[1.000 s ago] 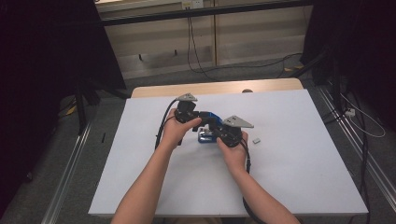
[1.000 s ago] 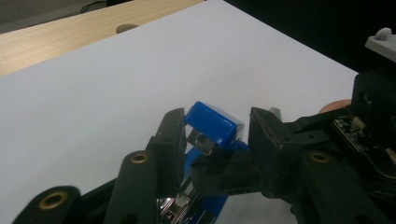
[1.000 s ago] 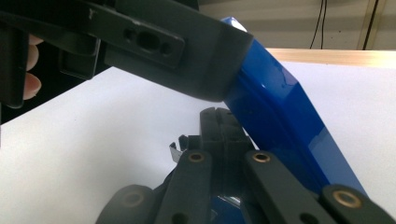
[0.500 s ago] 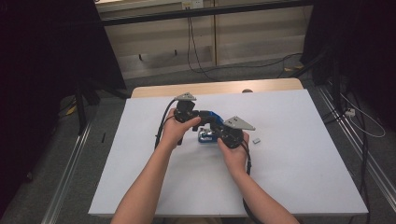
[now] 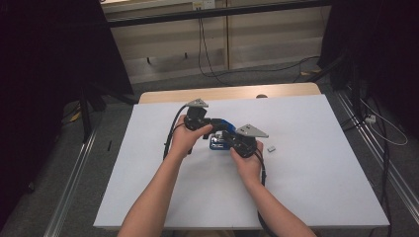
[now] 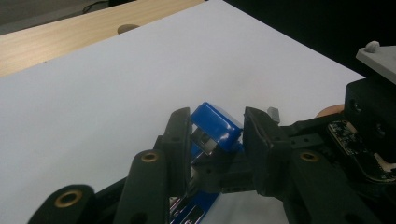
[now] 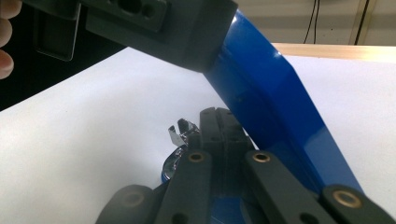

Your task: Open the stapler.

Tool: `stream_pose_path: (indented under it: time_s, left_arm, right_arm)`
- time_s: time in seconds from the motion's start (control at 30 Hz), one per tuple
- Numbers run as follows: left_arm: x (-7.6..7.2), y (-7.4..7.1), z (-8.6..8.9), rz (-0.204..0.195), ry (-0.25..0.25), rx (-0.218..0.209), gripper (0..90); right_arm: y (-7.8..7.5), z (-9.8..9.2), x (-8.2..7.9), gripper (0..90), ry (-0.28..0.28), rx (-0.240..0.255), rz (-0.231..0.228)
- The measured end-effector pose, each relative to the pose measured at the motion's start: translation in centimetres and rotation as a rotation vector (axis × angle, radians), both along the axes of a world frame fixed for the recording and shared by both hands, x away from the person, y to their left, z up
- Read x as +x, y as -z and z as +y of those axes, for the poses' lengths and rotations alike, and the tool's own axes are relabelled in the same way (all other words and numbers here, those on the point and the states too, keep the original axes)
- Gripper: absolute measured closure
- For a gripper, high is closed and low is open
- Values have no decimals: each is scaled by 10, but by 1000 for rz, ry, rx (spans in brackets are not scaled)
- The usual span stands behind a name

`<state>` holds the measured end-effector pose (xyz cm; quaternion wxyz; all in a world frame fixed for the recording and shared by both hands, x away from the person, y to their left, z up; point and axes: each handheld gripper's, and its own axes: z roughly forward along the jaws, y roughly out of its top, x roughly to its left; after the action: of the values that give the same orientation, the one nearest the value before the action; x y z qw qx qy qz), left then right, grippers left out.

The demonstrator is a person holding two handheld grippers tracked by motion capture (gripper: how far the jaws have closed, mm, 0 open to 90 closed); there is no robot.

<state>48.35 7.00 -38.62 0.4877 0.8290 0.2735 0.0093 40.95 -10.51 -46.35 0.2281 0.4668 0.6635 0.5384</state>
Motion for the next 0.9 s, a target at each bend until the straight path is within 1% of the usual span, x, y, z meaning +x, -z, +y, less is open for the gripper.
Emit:
stream_pose_path:
  time_s: [0.03,0.17,0.23,0.27,0.4,0.5,0.57,0.63,0.7,0.77,0.83,0.9]
  left_arm:
    - [0,-1,0,0,3,3,633]
    - [-3,-2,-2,6,-19,-1,635]
    - [-5,-3,-4,-1,-17,3,636]
    - [-6,-4,-4,3,-19,4,637]
    - [-10,-5,-6,-5,-36,10,637]
    - [-13,-5,-6,-6,-48,18,637]
    - [-15,-6,-7,-8,-60,17,637]
    - [-16,-6,-6,-6,-67,29,636]
    - [-17,-6,-5,3,-73,31,636]
    - [-17,-4,-3,3,-76,27,635]
    - [-16,-1,-1,-5,-71,11,634]
    - [-13,1,2,-4,-63,7,631]
  right_arm:
    - [0,-1,0,900,-2,-1,-2]
    - [-2,-4,-2,900,-9,-1,3]
    - [-3,-5,-4,900,-13,-6,1]
    - [-3,-6,-4,900,-16,-7,1]
    - [-5,-10,-8,900,-23,-9,8]
    - [-5,-12,-10,900,-32,-5,12]
    - [-5,-13,-11,900,-37,2,14]
    - [-5,-13,-11,900,-37,8,21]
    - [-5,-11,-11,900,-39,16,25]
    - [-5,-9,-10,900,-45,8,21]
    - [-5,-6,-8,900,-44,10,21]
    - [-5,-4,-7,900,-40,11,19]
